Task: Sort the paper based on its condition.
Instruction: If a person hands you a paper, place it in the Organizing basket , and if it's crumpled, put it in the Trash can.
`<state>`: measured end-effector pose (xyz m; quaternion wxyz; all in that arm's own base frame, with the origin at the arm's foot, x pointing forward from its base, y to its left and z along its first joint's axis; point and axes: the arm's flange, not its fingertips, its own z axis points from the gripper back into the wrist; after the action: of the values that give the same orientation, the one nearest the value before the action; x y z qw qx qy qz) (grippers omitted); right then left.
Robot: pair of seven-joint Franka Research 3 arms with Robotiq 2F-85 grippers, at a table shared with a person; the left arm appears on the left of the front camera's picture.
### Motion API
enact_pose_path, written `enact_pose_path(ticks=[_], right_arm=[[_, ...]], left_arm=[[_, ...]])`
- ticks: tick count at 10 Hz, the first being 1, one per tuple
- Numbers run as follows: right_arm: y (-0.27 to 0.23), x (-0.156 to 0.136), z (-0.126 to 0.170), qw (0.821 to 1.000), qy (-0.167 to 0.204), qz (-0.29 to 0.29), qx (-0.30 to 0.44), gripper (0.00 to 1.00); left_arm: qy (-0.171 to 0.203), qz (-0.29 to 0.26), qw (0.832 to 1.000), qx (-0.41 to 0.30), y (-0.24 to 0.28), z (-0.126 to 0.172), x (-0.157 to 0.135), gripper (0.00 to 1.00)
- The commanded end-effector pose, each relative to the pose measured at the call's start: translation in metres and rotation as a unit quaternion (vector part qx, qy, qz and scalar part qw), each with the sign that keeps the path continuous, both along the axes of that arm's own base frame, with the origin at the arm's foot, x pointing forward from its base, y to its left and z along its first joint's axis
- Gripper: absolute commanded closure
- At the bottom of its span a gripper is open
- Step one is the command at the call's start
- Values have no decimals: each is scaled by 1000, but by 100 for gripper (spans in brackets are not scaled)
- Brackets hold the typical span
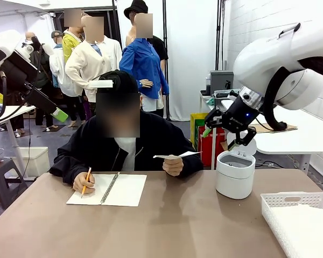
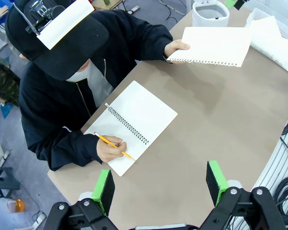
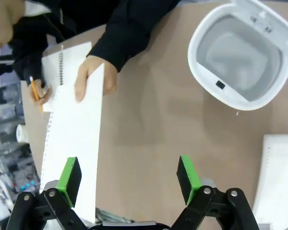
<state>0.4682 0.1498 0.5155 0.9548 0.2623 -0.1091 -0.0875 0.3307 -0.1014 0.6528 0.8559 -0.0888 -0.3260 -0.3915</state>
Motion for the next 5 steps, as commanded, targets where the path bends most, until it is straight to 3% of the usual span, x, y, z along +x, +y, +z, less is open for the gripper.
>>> enact_pose_path(ticks=[1,2,5], right_arm=[[13,-1,-17,999,19,-29,24,0],[0,0,0,1000,0,0,0,0],[0,0,0,1000,0,0,0,0]], left_arm=[[1,8,1000,1,-1,0,-1,0],[1,8,1000,1,-1,0,-1,0],[1,8,1000,1,-1,0,-1,0]])
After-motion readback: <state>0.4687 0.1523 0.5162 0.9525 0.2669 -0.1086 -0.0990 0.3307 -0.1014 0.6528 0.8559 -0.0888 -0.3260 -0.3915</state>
